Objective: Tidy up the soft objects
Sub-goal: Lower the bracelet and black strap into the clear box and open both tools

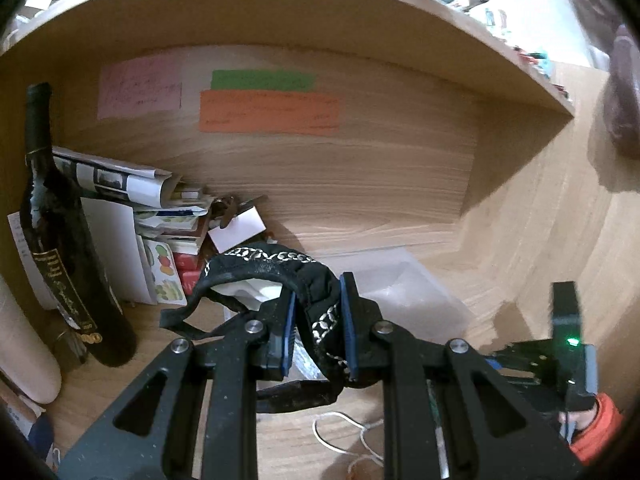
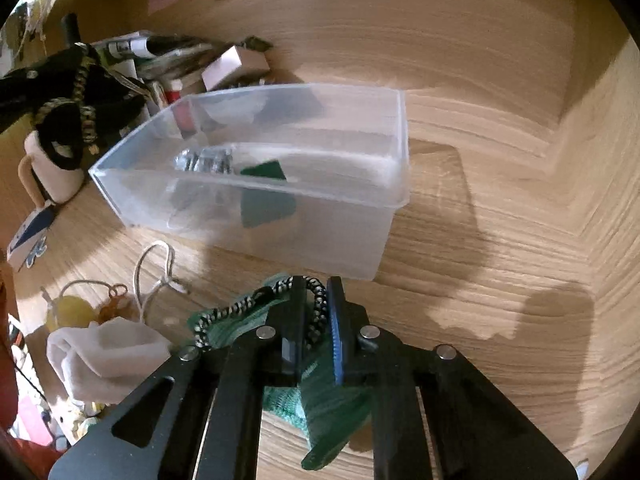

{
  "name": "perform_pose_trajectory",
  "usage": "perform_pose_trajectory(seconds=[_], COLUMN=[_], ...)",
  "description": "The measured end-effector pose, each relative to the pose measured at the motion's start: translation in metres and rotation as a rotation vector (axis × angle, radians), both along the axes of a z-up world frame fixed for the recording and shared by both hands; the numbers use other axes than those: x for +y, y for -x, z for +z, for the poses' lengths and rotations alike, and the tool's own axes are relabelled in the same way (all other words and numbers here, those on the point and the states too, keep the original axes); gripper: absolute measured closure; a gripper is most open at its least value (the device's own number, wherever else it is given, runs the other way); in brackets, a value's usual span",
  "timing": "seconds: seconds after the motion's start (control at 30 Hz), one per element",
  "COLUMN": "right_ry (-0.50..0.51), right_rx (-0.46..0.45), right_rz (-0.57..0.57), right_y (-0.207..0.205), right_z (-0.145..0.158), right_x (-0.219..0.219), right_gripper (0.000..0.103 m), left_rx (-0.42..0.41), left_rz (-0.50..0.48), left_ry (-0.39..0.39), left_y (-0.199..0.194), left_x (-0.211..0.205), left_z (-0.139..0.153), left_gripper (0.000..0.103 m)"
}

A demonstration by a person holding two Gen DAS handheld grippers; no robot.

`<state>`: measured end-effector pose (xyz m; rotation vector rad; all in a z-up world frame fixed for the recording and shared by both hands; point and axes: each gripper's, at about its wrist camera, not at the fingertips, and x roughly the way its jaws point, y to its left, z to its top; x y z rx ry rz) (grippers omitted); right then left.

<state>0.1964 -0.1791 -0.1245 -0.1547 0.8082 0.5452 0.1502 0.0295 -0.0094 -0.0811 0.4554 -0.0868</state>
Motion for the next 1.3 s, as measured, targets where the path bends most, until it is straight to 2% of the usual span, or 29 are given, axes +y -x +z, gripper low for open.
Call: perform_pose_trajectory(seconds=[0.17, 0.33, 0.47, 0.57, 0.83, 1.0, 1.17, 1.3], right_ry=[-0.043, -0.093, -0.11, -0.101, -0.026, 0.043, 0.09, 0.11], right_rx=[-0.065, -0.156, -0.22, -0.245, -0.204, -0.176, -0.139, -0.123], right_rz=[-0.024, -0.004, -0.015, -0.029, -0.042, -0.008, -0.002, -0.002], right_y=[0.012, 0.027, 0.019, 0.006, -0.039, -0.051, -0.061, -0.062], right_z=[0.02, 0.054, 0.079, 0.086, 0.07, 0.054, 0.038, 0.031], right_x=[-0.006, -0.009, -0.007, 0.0, 0.031, 0.05, 0.061, 0.062], right_gripper=[0.095, 0.095, 0.095, 0.095, 0.095, 0.095, 0.095, 0.095], left_rx=[0.038, 0.107, 0.151, 0.16, 0.215, 0.27, 0.286, 0.29], left_rz=[0.012, -0.002, -0.013, -0.023, -0.037, -0.048, -0.055, -0.068], left_ry=[0.017, 0.047, 0.035, 0.028, -0.011, -0.018, -0.017, -0.001], left_y=[-0.022, -0.046, -0.06, -0.062, -0.074, -0.081, -0.078, -0.071], left_x=[0.008, 0.011, 0.006, 0.003, -0.003, -0.004, -0.003, 0.0], left_z=[-0.006, -0.023, -0.038, -0.043, -0.06, -0.072, -0.071, -0.068], left_gripper=[0.083, 0.083, 0.083, 0.083, 0.083, 0.083, 0.082, 0.069])
